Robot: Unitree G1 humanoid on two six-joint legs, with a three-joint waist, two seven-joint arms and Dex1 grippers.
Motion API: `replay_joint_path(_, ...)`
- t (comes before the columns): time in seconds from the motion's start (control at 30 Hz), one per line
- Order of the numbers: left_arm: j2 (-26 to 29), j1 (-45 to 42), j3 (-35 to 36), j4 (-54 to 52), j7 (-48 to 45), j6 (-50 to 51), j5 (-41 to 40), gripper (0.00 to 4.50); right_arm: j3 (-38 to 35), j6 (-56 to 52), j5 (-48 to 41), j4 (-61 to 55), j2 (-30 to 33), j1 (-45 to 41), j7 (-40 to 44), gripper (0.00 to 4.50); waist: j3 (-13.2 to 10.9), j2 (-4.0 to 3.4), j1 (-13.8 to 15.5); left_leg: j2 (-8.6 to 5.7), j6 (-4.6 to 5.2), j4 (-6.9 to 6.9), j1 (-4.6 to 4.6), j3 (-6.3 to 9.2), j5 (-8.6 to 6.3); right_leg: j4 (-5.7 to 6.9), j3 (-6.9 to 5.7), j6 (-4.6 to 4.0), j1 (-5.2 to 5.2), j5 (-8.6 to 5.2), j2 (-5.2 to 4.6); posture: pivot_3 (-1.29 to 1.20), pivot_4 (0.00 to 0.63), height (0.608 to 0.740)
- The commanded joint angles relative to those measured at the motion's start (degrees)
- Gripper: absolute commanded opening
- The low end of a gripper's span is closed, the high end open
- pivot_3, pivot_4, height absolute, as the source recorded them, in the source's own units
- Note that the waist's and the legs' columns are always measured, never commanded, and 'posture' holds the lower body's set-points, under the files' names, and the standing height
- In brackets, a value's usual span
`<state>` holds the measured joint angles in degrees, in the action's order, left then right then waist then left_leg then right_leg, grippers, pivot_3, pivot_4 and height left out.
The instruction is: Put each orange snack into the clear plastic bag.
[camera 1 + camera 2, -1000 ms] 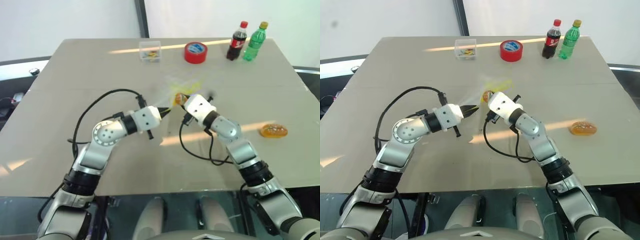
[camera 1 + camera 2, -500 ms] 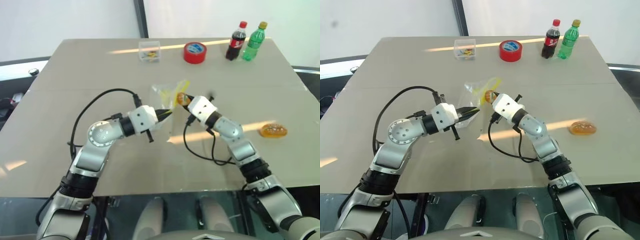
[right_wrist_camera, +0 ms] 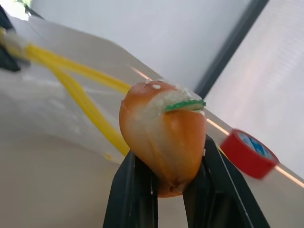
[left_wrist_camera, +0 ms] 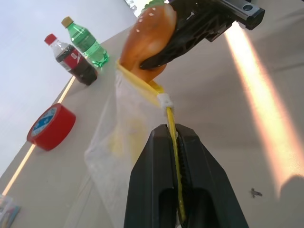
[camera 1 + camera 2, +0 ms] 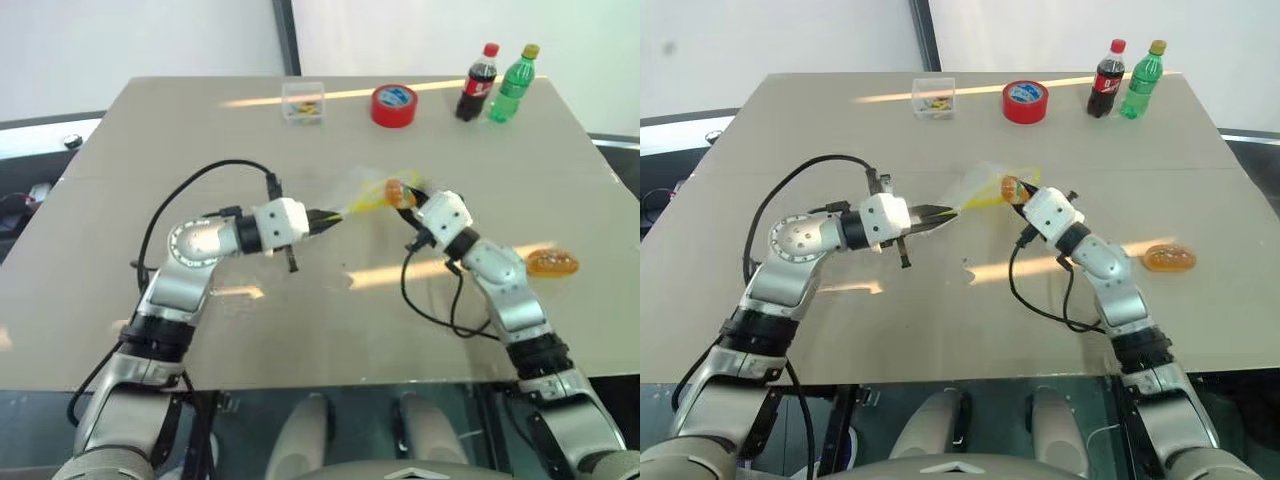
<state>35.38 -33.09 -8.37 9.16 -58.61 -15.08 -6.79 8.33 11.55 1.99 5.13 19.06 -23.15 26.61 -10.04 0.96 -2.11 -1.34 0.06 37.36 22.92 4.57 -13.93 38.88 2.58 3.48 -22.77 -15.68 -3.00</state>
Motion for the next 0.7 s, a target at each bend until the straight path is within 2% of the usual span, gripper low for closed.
replay_joint_path(0.03,-0.74,-3.24,-0.28,3.6,-2.21,-3.95,-0.16,0.0,-2.6,-2.47,0.28,-7.8,1.19,2.94,-1.69,0.41,0.0,0.0,-0.13,-0.01,0.0,0.0,0.0,-0.02,0.0,0.02,0.02,0.0,0.0,0.0,-0.01,0.0,0.15,0.74)
replay_joint_path(0.33,-2.24,-4.13,-0.23,6.4,-8.26,-4.19,-4.22,0.0,1.02,-2.23,5.48,-8.02,-1.5,3.61,-4.68,0.41,0.0,0.0,-0.34,0.06,0.0,0.03,-0.05,-0.08,0.0,0.07,0.07,0.0,0.0,0.0,0.08,0.0,0.15,0.74)
replay_joint_path(0.6,-2.3,-2.94,0.21,5.1,-9.63,-4.57,-5.28,0.0,3.8,-1.96,2.69,-4.31,-4.37,1.41,-1.15,0.41,0.0,0.0,-0.36,0.05,0.0,0.05,-0.05,-0.06,0.0,0.06,0.07,0.0,0.0,0.0,0.08,0.0,0.15,0.74)
replay_joint_path(0.7,-1.99,-2.46,0.53,4.67,-9.01,-3.78,-4.88,0.0,2.31,-3.78,-1.75,-5.58,-6.57,1.07,-0.18,0.41,0.0,0.0,-0.34,0.06,0.0,0.04,-0.05,-0.04,0.0,0.06,0.06,0.0,0.0,0.0,0.08,0.0,0.15,0.74)
